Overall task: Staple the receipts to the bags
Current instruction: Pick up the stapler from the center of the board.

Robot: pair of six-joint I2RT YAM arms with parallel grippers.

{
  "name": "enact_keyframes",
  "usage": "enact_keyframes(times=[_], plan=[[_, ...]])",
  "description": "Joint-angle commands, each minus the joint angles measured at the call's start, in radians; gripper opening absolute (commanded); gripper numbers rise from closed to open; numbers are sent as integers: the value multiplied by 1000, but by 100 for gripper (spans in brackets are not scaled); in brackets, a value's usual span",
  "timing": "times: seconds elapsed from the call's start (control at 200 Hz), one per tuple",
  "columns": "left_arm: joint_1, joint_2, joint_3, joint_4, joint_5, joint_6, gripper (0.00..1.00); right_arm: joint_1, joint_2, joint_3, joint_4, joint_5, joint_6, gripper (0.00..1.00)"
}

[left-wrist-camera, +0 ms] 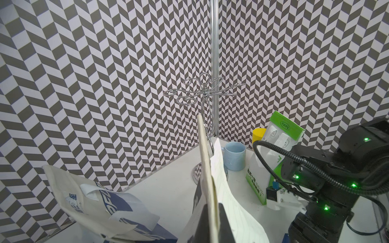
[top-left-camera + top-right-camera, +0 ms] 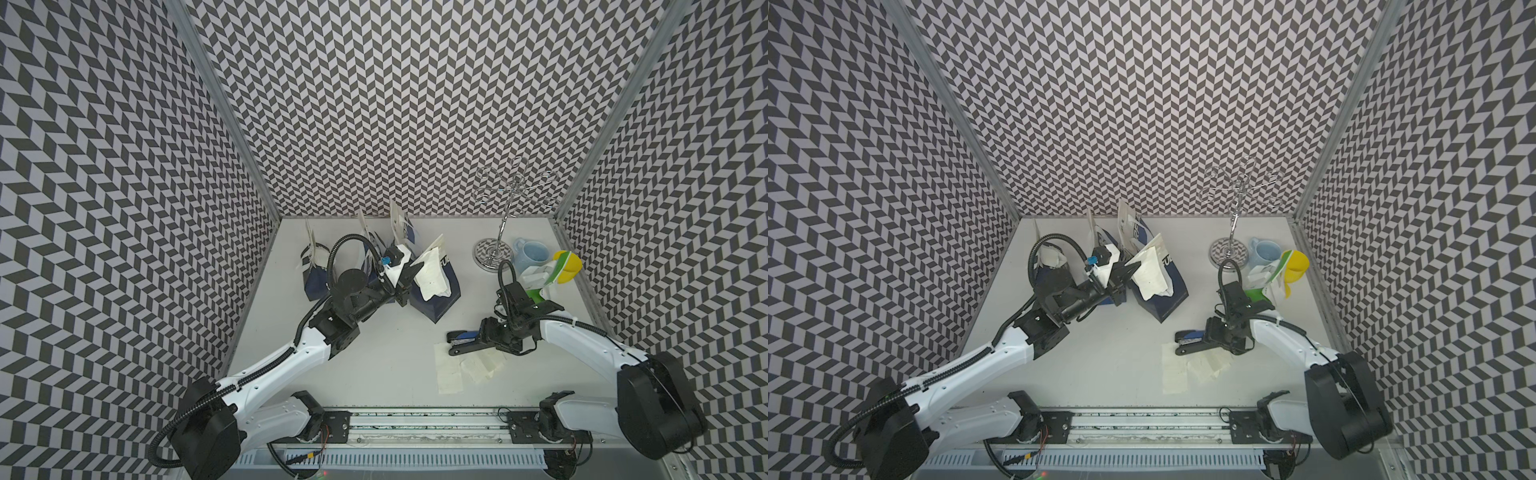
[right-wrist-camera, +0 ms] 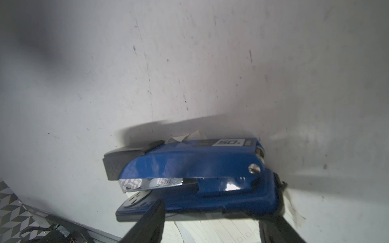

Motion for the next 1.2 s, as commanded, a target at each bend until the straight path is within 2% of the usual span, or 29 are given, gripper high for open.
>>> enact_keyframes(times=[0.0, 0.085, 0.155, 0.27, 0.34, 0.521, 0.696, 1.042, 1.192], plan=[[-6, -20, -9, 41, -17, 18, 0, -7, 45, 47, 82, -33, -9, 68], [-5, -20, -9, 38, -20, 24, 0, -9, 89, 114, 139, -25, 4, 68], [-4, -19, -12, 38, -22, 30, 0, -10, 143, 180, 189, -84, -29, 67], [-5, -15, -18, 43, -29, 38, 0, -6, 177, 249, 277, -62, -16, 65], [-3, -10, -16, 38, -35, 37, 0, -3, 201, 278, 254, -44, -45, 64], [-4, -7, -17, 39, -25, 37, 0, 9, 161, 198, 172, 54, -118, 59], [-3, -1, -15, 35, -23, 38, 0, 46, 106, 136, 120, 143, -169, 40], [-4, 6, -14, 27, -20, 47, 0, 156, 179, 193, 106, 265, -191, 30], [-6, 5, -11, 20, -10, 47, 0, 183, 227, 216, 95, 360, -180, 26]])
